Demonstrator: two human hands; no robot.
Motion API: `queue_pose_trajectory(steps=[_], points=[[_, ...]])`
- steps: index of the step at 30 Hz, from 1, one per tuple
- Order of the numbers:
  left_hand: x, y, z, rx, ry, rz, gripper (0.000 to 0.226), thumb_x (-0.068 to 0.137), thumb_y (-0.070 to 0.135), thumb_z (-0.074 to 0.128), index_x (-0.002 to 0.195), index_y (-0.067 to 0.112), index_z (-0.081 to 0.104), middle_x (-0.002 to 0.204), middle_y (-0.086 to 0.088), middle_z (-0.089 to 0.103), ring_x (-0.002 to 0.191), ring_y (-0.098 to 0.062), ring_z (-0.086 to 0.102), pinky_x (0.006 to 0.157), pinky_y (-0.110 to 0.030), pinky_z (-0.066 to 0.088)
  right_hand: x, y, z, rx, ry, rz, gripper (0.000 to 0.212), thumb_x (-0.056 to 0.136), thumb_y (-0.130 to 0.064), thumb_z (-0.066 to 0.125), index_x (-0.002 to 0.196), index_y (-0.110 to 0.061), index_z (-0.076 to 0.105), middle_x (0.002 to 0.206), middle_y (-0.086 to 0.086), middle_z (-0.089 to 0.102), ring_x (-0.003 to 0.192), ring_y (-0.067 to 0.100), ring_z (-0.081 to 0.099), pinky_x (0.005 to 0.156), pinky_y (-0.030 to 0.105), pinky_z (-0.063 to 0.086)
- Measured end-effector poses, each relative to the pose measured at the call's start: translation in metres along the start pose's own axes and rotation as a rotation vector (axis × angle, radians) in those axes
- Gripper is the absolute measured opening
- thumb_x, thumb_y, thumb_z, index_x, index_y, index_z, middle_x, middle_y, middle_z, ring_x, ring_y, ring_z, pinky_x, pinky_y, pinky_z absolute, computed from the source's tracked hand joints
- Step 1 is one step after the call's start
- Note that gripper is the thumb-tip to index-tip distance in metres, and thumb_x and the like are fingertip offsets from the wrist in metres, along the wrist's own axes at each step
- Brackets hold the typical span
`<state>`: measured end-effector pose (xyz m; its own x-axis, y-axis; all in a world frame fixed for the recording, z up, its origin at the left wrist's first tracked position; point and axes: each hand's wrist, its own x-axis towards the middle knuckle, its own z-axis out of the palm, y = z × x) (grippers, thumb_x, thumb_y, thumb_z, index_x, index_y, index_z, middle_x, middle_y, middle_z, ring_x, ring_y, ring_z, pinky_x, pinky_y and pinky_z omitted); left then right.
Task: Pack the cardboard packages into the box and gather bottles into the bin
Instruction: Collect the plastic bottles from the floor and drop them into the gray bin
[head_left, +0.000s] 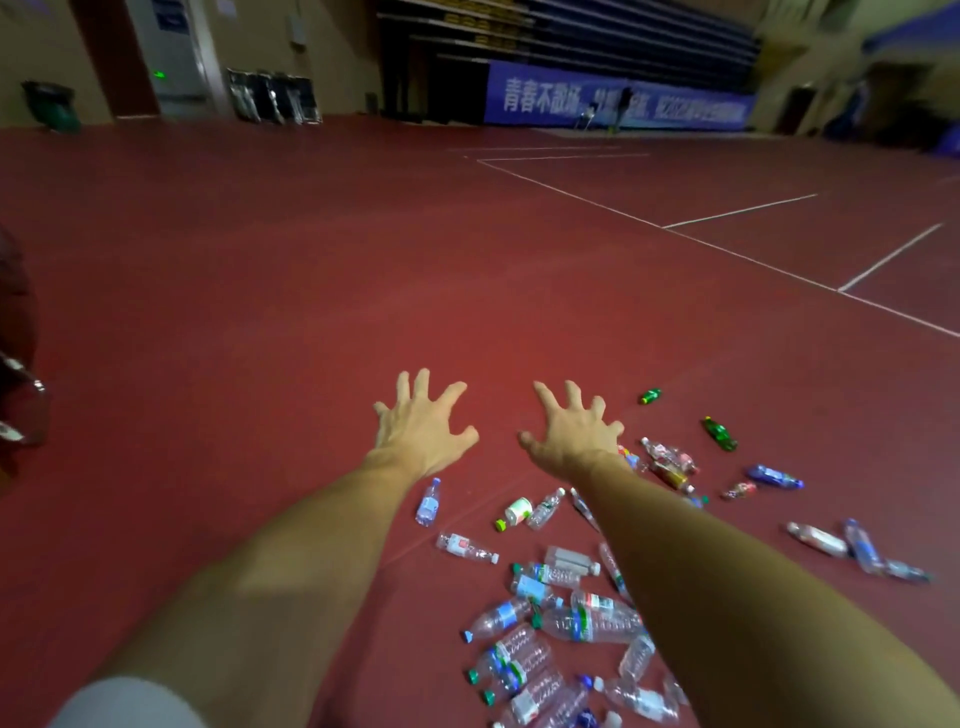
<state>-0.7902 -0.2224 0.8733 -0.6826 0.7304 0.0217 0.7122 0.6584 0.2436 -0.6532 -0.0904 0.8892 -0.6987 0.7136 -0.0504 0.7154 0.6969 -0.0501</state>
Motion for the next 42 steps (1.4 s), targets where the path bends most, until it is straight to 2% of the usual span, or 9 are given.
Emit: queue_pose_trajectory(steps=[5,8,19,24,27,30,34,38,42], points=[[0.038,0.022,0.051,-0.024,-0.016,0.089,0.067,0.092,0.054,0.051,0.153,0.041,0.025,0.165,-0.011,0.004,0.152,-0.034,-0.004,0.114,-0.065,0.019,0.025,0.028,0.048,-0.042,0.003,0.072,0.076,0.096,-0.062,0.047,0.157,-0.04,0.008,0.164,0.003,0.006,0.145,0.041,0.016,0.108,0.063,0.031],[0.052,0.026,0.115,-0.043,-0.019,0.095,0.067,0.091,0.054,0.051,0.152,0.042,0.025,0.165,-0.01,0.004,0.152,-0.033,-0.004,0.114,-0.065,0.019,0.035,0.045,0.11,-0.019,0.022,0.095,0.072,0.097,-0.061,0.044,0.157,-0.039,0.01,0.163,0.005,0.008,0.144,0.041,0.016,0.107,0.062,0.031],[0.04,-0.014,0.477,-0.005,-0.116,0.164,0.071,0.089,0.056,0.052,0.152,0.045,0.022,0.165,-0.01,0.004,0.152,-0.033,-0.002,0.115,-0.062,0.02,0.048,0.1,0.464,0.041,-0.073,0.171,0.073,0.094,-0.058,0.051,0.155,-0.041,0.013,0.164,0.002,0.007,0.143,0.041,0.016,0.105,0.06,0.034],[0.031,-0.038,0.64,0.016,-0.172,0.207,0.071,0.09,0.058,0.051,0.153,0.043,0.022,0.165,-0.01,0.002,0.151,-0.034,-0.002,0.114,-0.064,0.019,0.044,0.125,0.627,0.033,-0.129,0.2,0.074,0.096,-0.061,0.047,0.157,-0.041,0.009,0.164,0.004,0.006,0.146,0.042,0.013,0.109,0.064,0.029],[0.024,-0.043,0.714,0.047,-0.221,0.214,0.072,0.091,0.059,0.051,0.153,0.042,0.02,0.165,-0.01,-0.003,0.151,-0.034,-0.004,0.113,-0.066,0.02,0.037,0.148,0.699,0.054,-0.124,0.201,0.073,0.096,-0.062,0.046,0.156,-0.042,0.011,0.164,0.005,0.006,0.146,0.043,0.013,0.107,0.065,0.029],[0.015,-0.037,0.764,0.052,-0.267,0.243,0.075,0.091,0.057,0.052,0.155,0.043,0.015,0.165,-0.011,-0.007,0.151,-0.036,-0.006,0.114,-0.067,0.018,0.028,0.172,0.741,0.098,-0.103,0.276,0.07,0.094,-0.065,0.044,0.153,-0.044,0.013,0.162,0.005,0.01,0.143,0.041,0.018,0.104,0.064,0.033],[-0.01,-0.024,0.813,0.062,-0.324,0.28,0.078,0.089,0.059,0.053,0.155,0.045,0.014,0.165,-0.009,-0.006,0.151,-0.035,-0.006,0.115,-0.067,0.016,0.005,0.195,0.785,0.131,-0.158,0.334,0.072,0.095,-0.062,0.048,0.154,-0.043,0.012,0.16,0.005,0.012,0.14,0.039,0.023,0.103,0.061,0.034],[-0.032,-0.017,0.861,0.103,-0.485,0.351,0.083,0.089,0.064,0.051,0.156,0.047,0.003,0.165,-0.007,-0.017,0.151,-0.035,-0.012,0.116,-0.067,0.01,-0.02,0.22,0.829,0.143,-0.212,0.371,0.076,0.095,-0.062,0.048,0.156,-0.042,0.008,0.162,0.006,0.01,0.142,0.04,0.022,0.106,0.057,0.034],[-0.051,-0.021,0.903,0.183,-0.557,0.367,0.086,0.088,0.067,0.051,0.155,0.048,0.002,0.165,-0.006,-0.017,0.152,-0.034,-0.01,0.117,-0.066,0.011,-0.048,0.248,0.879,0.147,-0.278,0.443,0.076,0.092,-0.062,0.048,0.156,-0.041,0.011,0.159,0.008,0.014,0.142,0.04,0.019,0.111,0.058,0.031]])
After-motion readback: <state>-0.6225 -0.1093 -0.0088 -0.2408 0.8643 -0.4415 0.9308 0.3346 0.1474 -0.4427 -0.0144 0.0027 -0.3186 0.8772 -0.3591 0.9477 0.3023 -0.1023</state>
